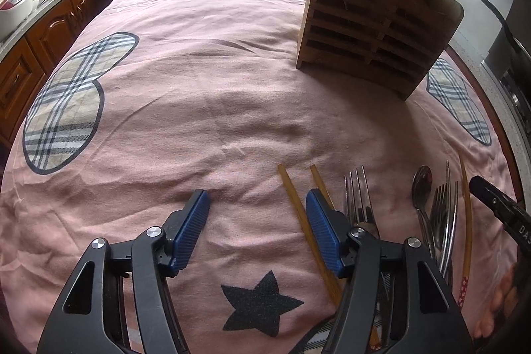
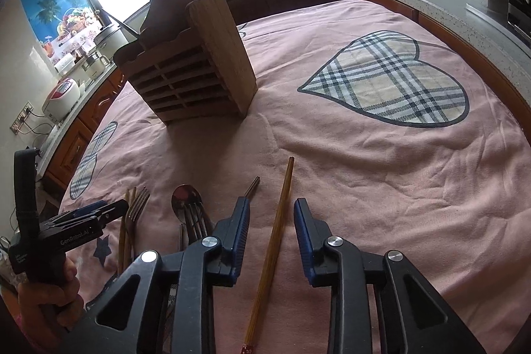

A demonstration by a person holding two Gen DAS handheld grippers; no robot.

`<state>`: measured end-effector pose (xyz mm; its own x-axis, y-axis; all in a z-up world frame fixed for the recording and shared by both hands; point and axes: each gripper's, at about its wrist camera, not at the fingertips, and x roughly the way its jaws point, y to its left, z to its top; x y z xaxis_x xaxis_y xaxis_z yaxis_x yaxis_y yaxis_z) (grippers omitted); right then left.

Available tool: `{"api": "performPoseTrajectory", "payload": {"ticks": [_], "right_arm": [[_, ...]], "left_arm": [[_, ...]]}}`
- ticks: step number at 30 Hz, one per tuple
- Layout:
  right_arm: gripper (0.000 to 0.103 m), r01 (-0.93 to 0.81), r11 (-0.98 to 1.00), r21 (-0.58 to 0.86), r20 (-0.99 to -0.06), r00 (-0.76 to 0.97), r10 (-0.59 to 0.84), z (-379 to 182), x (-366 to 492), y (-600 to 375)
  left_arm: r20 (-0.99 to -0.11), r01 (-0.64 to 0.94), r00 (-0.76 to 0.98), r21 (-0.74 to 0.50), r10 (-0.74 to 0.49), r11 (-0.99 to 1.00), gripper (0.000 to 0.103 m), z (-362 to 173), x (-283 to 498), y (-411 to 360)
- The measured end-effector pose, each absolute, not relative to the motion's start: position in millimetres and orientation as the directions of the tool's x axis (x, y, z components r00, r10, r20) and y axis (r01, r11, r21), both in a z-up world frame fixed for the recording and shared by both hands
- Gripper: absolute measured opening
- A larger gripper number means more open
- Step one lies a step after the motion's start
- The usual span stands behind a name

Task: Organize utensils
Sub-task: 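Grasp a wooden chopstick with left gripper while right gripper grasps another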

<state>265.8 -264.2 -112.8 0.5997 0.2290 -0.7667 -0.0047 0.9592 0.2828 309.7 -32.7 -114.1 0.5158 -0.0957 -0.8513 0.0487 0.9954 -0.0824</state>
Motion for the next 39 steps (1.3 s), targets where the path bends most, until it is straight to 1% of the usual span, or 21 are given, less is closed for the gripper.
{"api": "performPoseTrajectory", "payload": {"ticks": [1,4,6,8,12,18,19,20,22,23,29,32,33,34,36,38,39], "right_arm": [[0.026,-0.004,0.961,0.275,-0.772,0.596,0.224,-115,268,-263],[0.024,-0.001,0.966,0.258,-0.789,0.577,0.212,-121,276,-261],[0.024,-0.001,0.967,0.254,-0.797,0.567,0.209,-125,282,-260],[0.024,-0.003,0.969,0.248,-0.798,0.566,0.206,-126,287,-259],[0.024,-0.006,0.97,0.243,-0.801,0.562,0.205,-127,296,-257],[0.023,-0.007,0.967,0.255,-0.803,0.555,0.216,-127,298,-259],[0.021,-0.007,0.966,0.257,-0.803,0.556,0.217,-127,297,-259],[0.021,-0.007,0.967,0.255,-0.802,0.557,0.216,-128,297,-259],[0.021,-0.003,0.964,0.266,-0.799,0.558,0.223,-128,298,-261],[0.021,0.001,0.962,0.273,-0.799,0.558,0.226,-128,299,-262],[0.021,0.011,0.956,0.295,-0.801,0.549,0.24,-128,303,-266],[0.017,0.019,0.96,0.279,-0.801,0.556,0.222,-128,302,-267],[0.011,0.024,0.962,0.272,-0.801,0.559,0.212,-128,302,-267],[0.008,0.032,0.963,0.267,-0.8,0.564,0.203,-129,302,-268],[0.006,0.037,0.959,0.28,-0.794,0.57,0.21,-130,301,-270],[0.005,0.037,0.959,0.28,-0.793,0.573,0.209,-128,300,-270],[0.005,0.035,0.959,0.282,-0.789,0.577,0.211,-126,299,-270]], "left_arm": [[-0.852,0.053,0.515,-0.082,-0.097,0.995,0.056,-114,311,-32],[-0.854,0.062,0.51,-0.086,-0.106,0.994,0.056,-113,316,-31],[-0.855,0.069,0.508,-0.086,-0.109,0.994,0.053,-113,319,-32],[-0.855,0.075,0.507,-0.082,-0.108,0.994,0.049,-113,323,-33],[-0.855,0.094,0.51,-0.054,-0.095,0.994,0.048,-115,326,-40],[-0.851,0.113,0.517,-0.038,-0.091,0.993,0.04,-116,325,-43],[-0.85,0.116,0.519,-0.035,-0.091,0.993,0.036,-116,325,-44],[-0.849,0.12,0.52,-0.035,-0.093,0.992,0.03,-115,325,-44],[-0.849,0.129,0.518,-0.041,-0.103,0.991,0.02,-115,325,-45],[-0.85,0.133,0.515,-0.044,-0.108,0.99,0.019,-115,326,-45],[-0.852,0.141,0.511,-0.049,-0.115,0.989,0.018,-114,327,-47],[-0.848,0.144,0.52,-0.034,-0.105,0.989,0.017,-115,326,-51],[-0.846,0.148,0.522,-0.033,-0.106,0.988,0.015,-115,326,-53],[-0.845,0.152,0.523,-0.036,-0.111,0.988,0.014,-115,326,-53],[-0.843,0.153,0.524,-0.049,-0.123,0.987,0.012,-115,325,-52],[-0.84,0.151,0.522,-0.084,-0.152,0.985,0.005,-115,324,-47],[-0.84,0.148,0.515,-0.11,-0.172,0.983,0.004,-115,323,-44]]}}
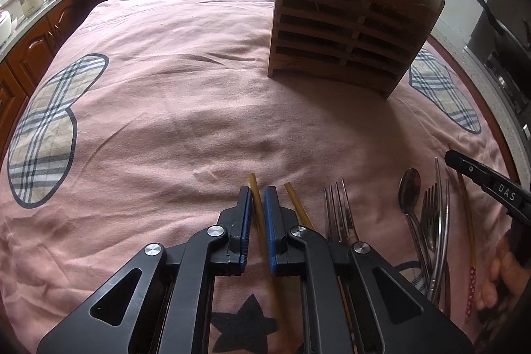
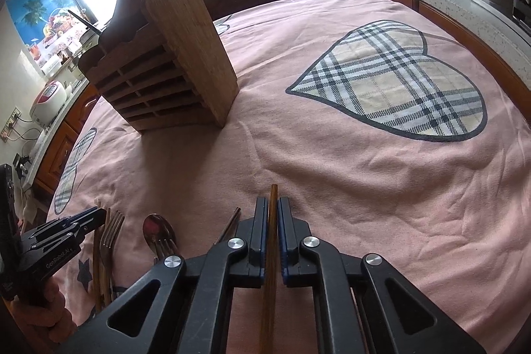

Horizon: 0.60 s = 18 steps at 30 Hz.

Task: Organize utensils
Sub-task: 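Grasp a wooden chopstick with left gripper while right gripper grasps another, then lift both held chopsticks and carry them toward the wooden holder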

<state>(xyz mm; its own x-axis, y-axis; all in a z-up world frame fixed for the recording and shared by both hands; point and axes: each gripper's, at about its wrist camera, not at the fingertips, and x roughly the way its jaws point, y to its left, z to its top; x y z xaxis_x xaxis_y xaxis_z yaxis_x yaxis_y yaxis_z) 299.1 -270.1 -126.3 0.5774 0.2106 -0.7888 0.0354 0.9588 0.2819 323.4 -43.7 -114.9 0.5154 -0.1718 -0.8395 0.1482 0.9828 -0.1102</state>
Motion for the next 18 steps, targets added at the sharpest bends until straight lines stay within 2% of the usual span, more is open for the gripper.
{"api": "performPoseTrajectory", "payload": {"ticks": [3,18], "right_arm": [[0.005,0.024,0.958,0.286,-0.776,0.593,0.216,-119,293,-268],[0.005,-0.039,0.958,0.285,-0.72,0.651,0.241,-77,264,-257]], "left_arm": [[-0.829,0.135,0.522,-0.152,-0.201,0.979,0.004,-112,318,-36],[-0.755,0.149,0.604,-0.208,-0.256,0.967,0.004,-57,274,-19]]}}
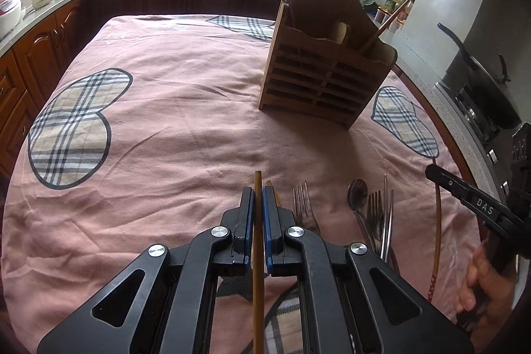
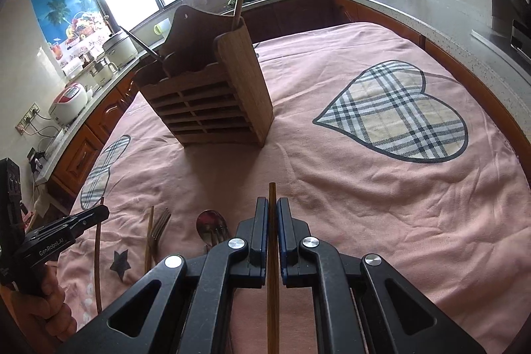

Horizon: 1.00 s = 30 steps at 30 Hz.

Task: Organize utensils
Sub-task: 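Lift both held chopsticks and carry them toward the wooden holder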

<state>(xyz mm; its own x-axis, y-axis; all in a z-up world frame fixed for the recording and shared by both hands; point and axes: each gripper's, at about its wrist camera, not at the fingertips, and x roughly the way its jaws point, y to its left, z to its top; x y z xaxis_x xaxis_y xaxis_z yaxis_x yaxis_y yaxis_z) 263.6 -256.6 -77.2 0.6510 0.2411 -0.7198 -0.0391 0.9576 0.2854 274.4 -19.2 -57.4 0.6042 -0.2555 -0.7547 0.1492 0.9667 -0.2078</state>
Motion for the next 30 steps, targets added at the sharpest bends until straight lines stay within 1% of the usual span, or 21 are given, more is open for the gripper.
{"api": "performPoseTrajectory", "payload": {"ticks": [13,30], "right_arm": [[0.005,-0.108,0.96,0.259,-0.658,0.707,0.258,-32,220,-248],[0.005,-0.159,0.963,0.216,-0.6,0.757,0.26,9,166,-247]], "left_arm": [[-0.668,0.181,0.684,-0.234,-0.293,0.955,0.004,-12,215,-3],[-0.59,0.198,0.745,-0.248,-0.31,0.948,0.004,19,161,13]]}}
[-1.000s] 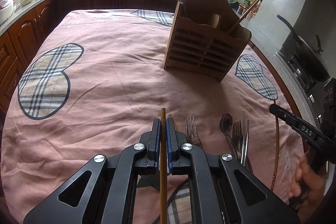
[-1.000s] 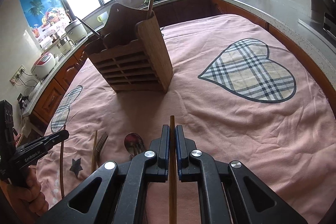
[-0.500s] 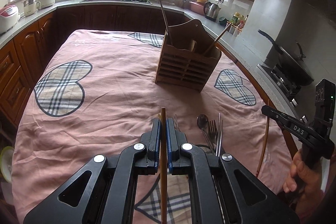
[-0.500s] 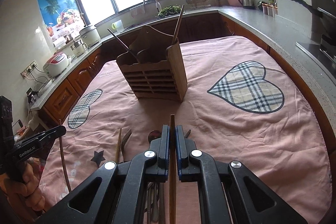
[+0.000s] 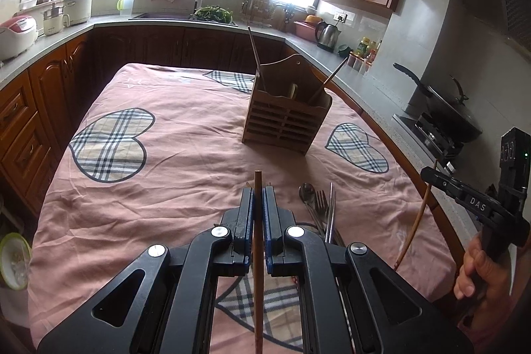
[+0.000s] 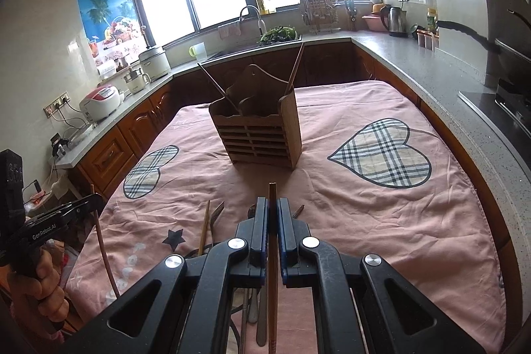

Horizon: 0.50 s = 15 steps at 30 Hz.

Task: Organize utensils
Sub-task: 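Lift both held chopsticks and carry them toward the wooden holder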

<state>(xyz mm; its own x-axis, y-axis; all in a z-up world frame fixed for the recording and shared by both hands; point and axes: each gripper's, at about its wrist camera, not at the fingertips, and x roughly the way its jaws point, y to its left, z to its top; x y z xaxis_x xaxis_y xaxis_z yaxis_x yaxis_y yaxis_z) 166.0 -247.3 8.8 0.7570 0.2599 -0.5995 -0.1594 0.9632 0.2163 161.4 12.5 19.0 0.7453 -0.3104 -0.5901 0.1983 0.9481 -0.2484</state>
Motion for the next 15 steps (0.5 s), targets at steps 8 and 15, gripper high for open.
{"api": "performPoseTrajectory", "payload": {"ticks": [8,15], "right_arm": [[0.005,-0.171,0.962,0.213,-0.556,0.788,0.263,26,150,-246],[0.005,-0.169,0.961,0.22,-0.511,0.819,0.261,38,149,-247]], "left_arm": [[-0.526,0.198,0.792,-0.261,-0.311,0.945,0.004,36,146,20],[-0.464,0.193,0.831,-0.277,-0.307,0.941,0.004,49,146,24]]}}
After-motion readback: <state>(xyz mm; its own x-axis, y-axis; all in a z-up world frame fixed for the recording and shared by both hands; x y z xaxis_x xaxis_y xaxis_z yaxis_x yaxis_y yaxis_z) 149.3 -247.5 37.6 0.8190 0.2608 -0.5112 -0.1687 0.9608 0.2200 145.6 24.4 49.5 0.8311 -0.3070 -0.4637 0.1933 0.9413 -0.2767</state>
